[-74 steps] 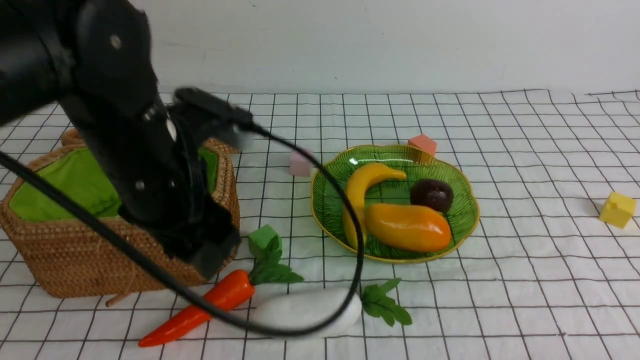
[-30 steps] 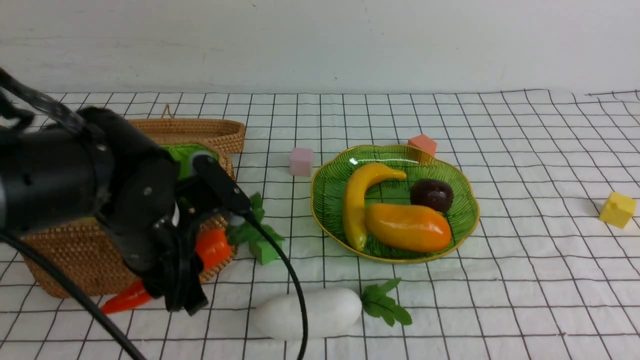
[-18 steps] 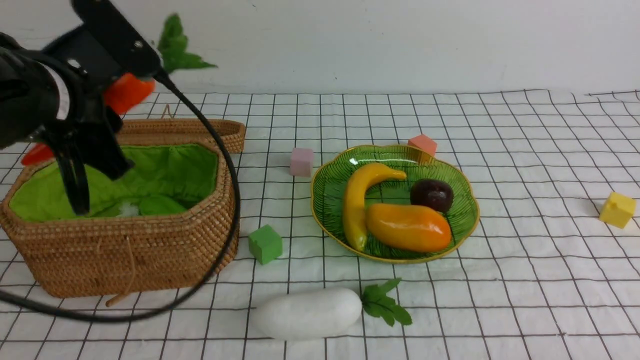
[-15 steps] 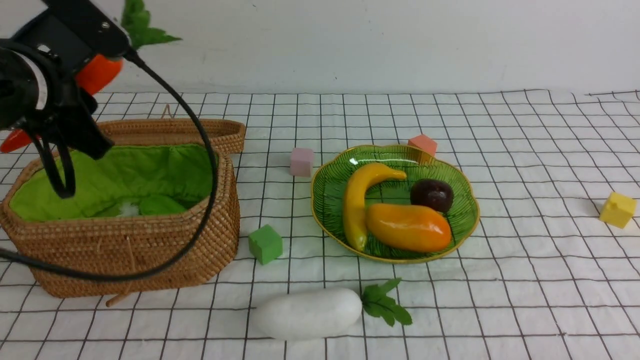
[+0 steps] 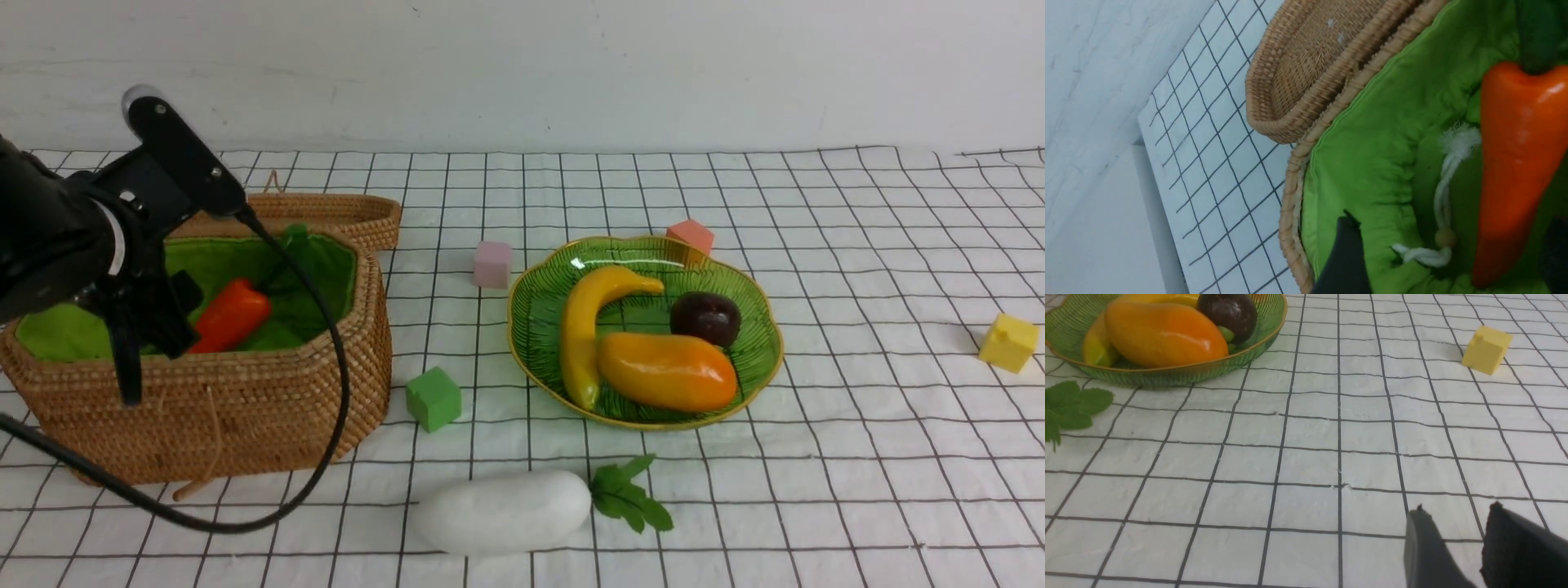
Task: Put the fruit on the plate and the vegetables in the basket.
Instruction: Use the left arm to grab a carrot and put it into the left basket, then take a daikon with your left arm and place it on the basket on the left.
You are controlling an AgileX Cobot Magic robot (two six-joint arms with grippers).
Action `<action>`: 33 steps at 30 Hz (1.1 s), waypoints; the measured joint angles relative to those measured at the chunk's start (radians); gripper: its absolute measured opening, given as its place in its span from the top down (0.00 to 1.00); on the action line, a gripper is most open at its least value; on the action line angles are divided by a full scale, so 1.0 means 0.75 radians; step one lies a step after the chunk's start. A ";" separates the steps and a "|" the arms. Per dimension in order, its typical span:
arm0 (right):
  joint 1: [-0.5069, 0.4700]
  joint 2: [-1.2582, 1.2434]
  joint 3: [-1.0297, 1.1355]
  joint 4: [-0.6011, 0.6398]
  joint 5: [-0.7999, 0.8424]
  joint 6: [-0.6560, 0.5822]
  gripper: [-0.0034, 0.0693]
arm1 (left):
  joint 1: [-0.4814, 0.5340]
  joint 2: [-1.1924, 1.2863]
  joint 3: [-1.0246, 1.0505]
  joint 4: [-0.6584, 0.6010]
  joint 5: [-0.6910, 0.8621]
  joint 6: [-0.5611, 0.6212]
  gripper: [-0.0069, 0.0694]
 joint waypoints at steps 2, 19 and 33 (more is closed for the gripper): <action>0.000 0.000 0.000 0.000 0.000 0.000 0.63 | 0.000 -0.036 0.009 -0.008 -0.010 0.003 0.11; 0.000 0.000 0.000 0.000 0.000 0.000 0.63 | -0.687 0.088 -0.134 -0.729 0.324 0.069 0.17; 0.000 0.000 0.000 0.000 0.000 0.000 0.63 | -0.679 0.617 -0.354 -1.030 0.283 0.518 0.17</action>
